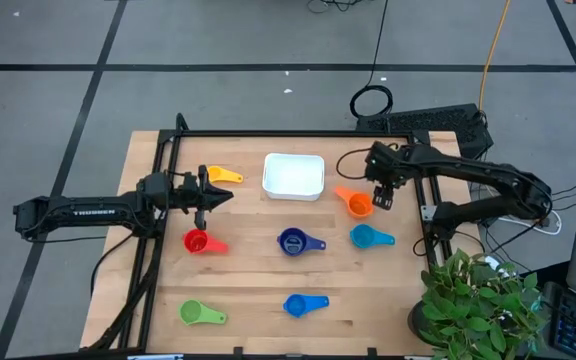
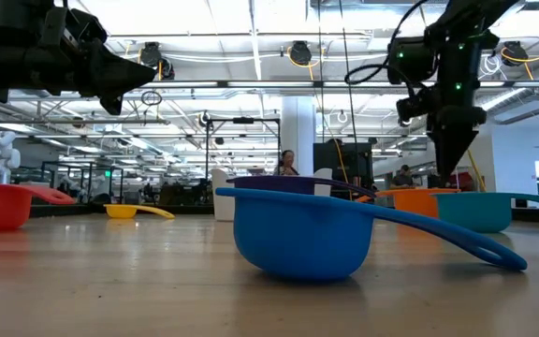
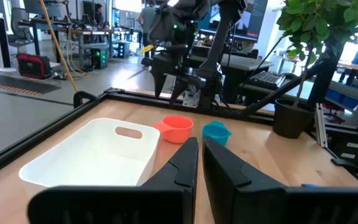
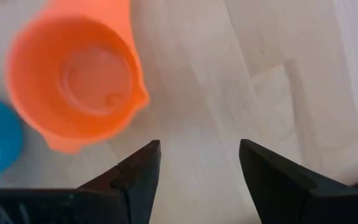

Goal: Nest measuring cups in basket
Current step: Stack the orange measuring cup on top of the purple measuring cup

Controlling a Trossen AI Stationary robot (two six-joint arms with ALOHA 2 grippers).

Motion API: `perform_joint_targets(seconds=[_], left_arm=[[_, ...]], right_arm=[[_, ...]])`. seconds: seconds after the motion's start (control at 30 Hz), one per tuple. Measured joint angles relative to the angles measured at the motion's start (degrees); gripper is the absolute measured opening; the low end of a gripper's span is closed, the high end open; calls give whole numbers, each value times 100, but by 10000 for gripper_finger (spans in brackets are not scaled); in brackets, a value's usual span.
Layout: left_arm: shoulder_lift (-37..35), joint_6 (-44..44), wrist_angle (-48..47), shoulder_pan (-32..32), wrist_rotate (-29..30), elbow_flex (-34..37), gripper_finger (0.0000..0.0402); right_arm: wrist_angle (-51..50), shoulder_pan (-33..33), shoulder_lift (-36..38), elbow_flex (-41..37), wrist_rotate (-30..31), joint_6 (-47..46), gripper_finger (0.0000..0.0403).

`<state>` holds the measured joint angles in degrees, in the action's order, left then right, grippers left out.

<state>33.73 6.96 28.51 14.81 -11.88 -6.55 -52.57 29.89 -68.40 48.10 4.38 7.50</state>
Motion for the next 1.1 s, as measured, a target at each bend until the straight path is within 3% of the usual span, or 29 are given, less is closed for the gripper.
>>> perform_joint_targets(seconds=[0.17,0.33,0.57,1.1], left_arm=[[0,-56,1,0,0,0,28],[0,-125,2,-2,0,0,28],[-1,-122,-2,0,0,1,28],[-2,-118,-1,-2,0,2,28]], right_arm=[[397,-1,162,0,-442,-361,210],[832,-2,205,0,-497,-751,210],[1374,-92,199,0,-1215,-1198,210],[1910,-730,196,-229,-1012,-2025,210]])
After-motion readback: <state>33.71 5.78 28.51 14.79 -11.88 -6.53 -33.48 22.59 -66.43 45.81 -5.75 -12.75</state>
